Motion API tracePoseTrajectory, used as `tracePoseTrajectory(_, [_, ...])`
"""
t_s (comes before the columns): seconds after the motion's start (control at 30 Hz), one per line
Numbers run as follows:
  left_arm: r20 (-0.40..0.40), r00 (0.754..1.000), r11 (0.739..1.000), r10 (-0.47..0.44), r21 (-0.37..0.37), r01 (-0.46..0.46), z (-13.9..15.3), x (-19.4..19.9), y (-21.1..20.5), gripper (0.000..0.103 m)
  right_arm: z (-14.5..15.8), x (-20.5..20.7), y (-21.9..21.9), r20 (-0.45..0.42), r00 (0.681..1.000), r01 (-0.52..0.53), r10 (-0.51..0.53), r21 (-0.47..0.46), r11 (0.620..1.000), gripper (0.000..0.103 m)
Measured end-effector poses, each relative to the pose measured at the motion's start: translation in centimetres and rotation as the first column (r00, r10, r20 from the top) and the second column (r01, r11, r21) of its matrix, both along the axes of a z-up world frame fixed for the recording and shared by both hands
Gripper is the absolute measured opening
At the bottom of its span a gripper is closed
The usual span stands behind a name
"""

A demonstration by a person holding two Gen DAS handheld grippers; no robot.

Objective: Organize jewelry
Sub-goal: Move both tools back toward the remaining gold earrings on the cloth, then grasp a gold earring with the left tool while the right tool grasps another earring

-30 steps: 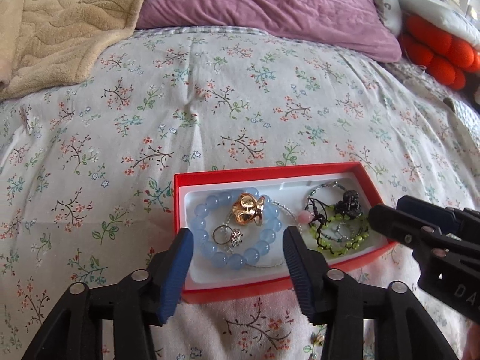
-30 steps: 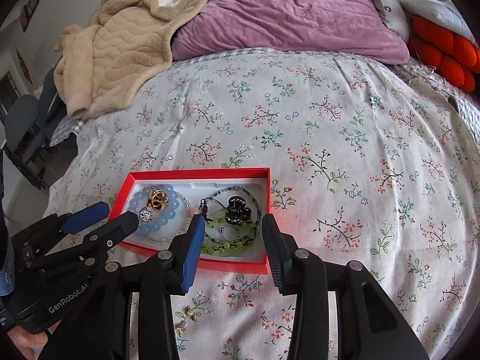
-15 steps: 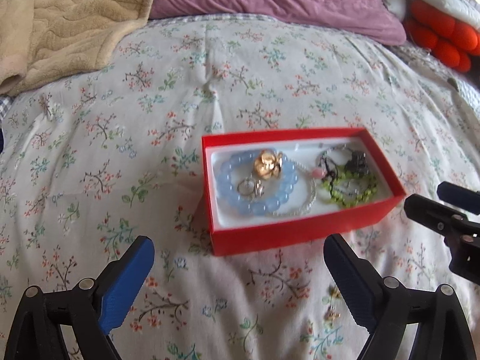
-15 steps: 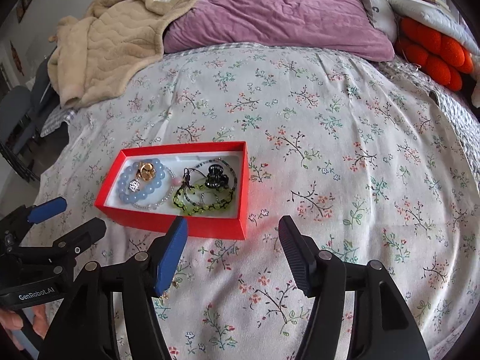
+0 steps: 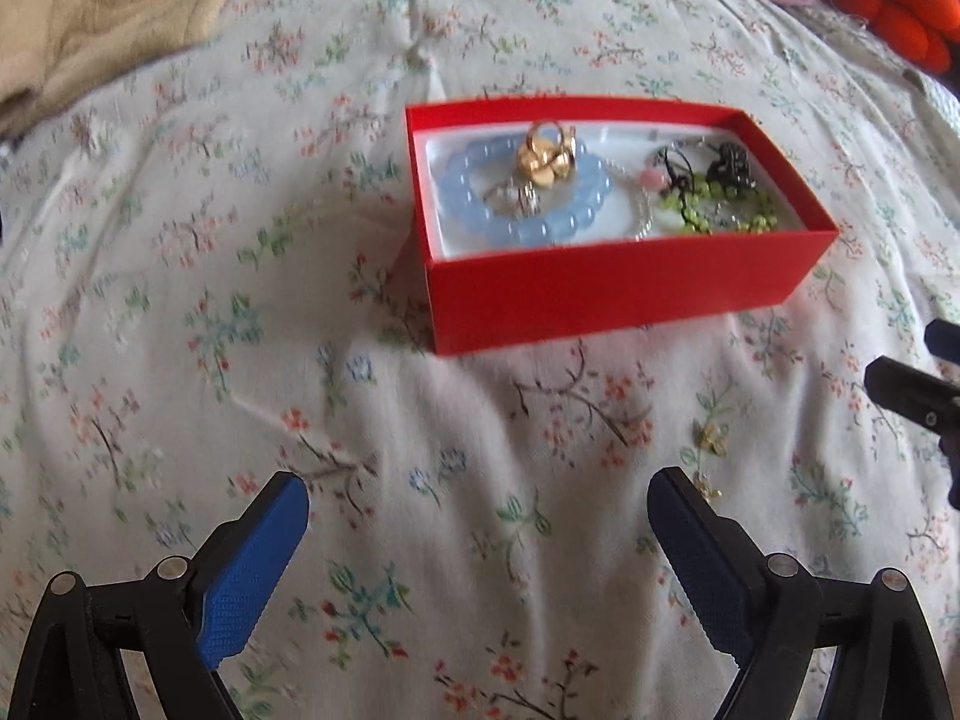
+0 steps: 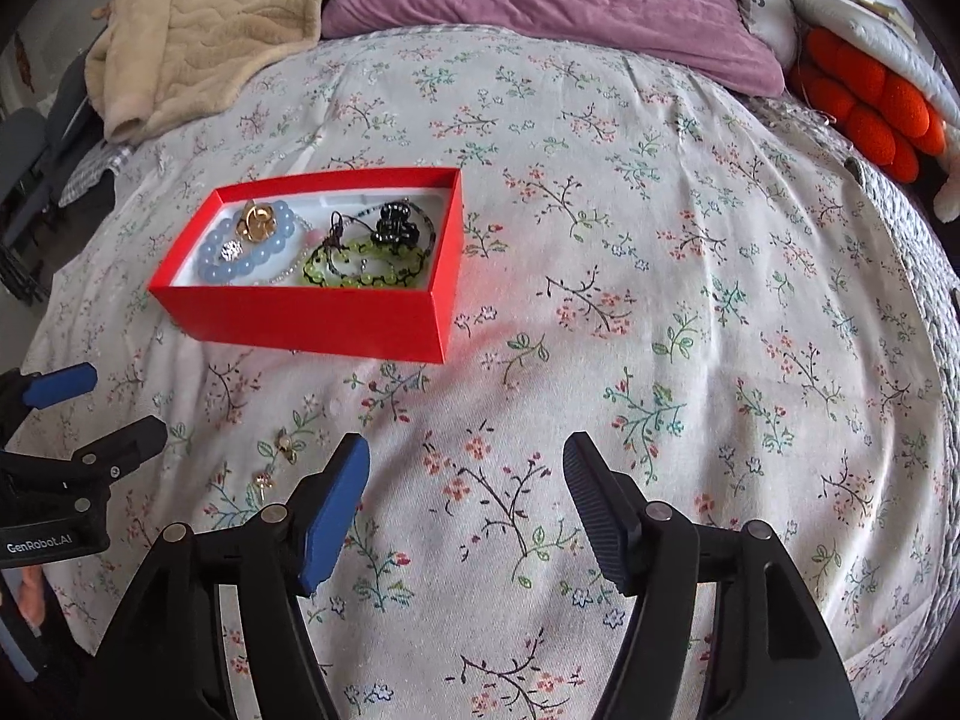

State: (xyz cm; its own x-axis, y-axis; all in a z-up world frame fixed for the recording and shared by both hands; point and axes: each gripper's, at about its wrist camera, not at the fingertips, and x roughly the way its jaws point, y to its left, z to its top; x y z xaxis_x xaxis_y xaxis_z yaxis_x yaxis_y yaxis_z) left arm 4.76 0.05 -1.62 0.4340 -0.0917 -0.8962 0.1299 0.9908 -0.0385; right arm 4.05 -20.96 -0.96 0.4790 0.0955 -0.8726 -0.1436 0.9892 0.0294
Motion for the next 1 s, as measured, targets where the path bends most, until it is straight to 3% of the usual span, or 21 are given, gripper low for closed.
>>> tracePoseTrajectory(0.23, [-0.012, 1.000, 0.996, -0.019, -0.085, 0.018, -0.4, -1.4, -1.1, 0.093, -0.7, -0.7, 0.1, -0.035, 0.999, -0.012, 0.011, -0.025, 1.000, 0.070])
tracePoseTrajectory(0.4, [-0.004, 0.998, 0.991, -0.061, -0.123, 0.061, -0.4, -1.8, -2.9, 0.075, -0.8, -0.6, 0.1, -0.041, 0.999, -0.010, 0.008, -0.031, 0.999, 0.070])
tracePoseTrajectory(0.43, [0.001, 0.997, 0.989, -0.077, -0.125, 0.077, -0.5, -2.0, -3.4, 0.069, -0.8, -0.6, 0.0, -0.042, 0.999, -0.008, 0.006, -0.034, 0.999, 0.070])
tracePoseTrajectory(0.53, [0.006, 0.991, 0.983, -0.132, -0.128, 0.131, -0.9, -2.4, -4.9, 0.036, -0.9, -0.6, -0.4, -0.042, 0.999, -0.002, 0.000, -0.042, 0.999, 0.070])
tracePoseTrajectory(0.57, [0.005, 0.988, 0.979, -0.156, -0.132, 0.155, -1.2, -2.6, -5.4, 0.032, -0.9, -0.6, -0.5, -0.044, 0.999, 0.000, -0.002, -0.043, 0.999, 0.070])
tracePoseTrajectory(0.73, [0.035, 0.975, 0.966, -0.218, -0.134, 0.220, -2.0, -3.3, -6.8, 0.032, -1.1, -0.6, -1.3, -0.054, 0.998, 0.013, -0.015, -0.036, 0.999, 0.070])
tracePoseTrajectory(1.0, [0.053, 0.973, 0.967, -0.223, -0.115, 0.228, -3.5, -2.8, -7.2, 0.032, -1.1, -0.9, -1.4, -0.054, 0.998, 0.010, -0.012, -0.032, 0.999, 0.070])
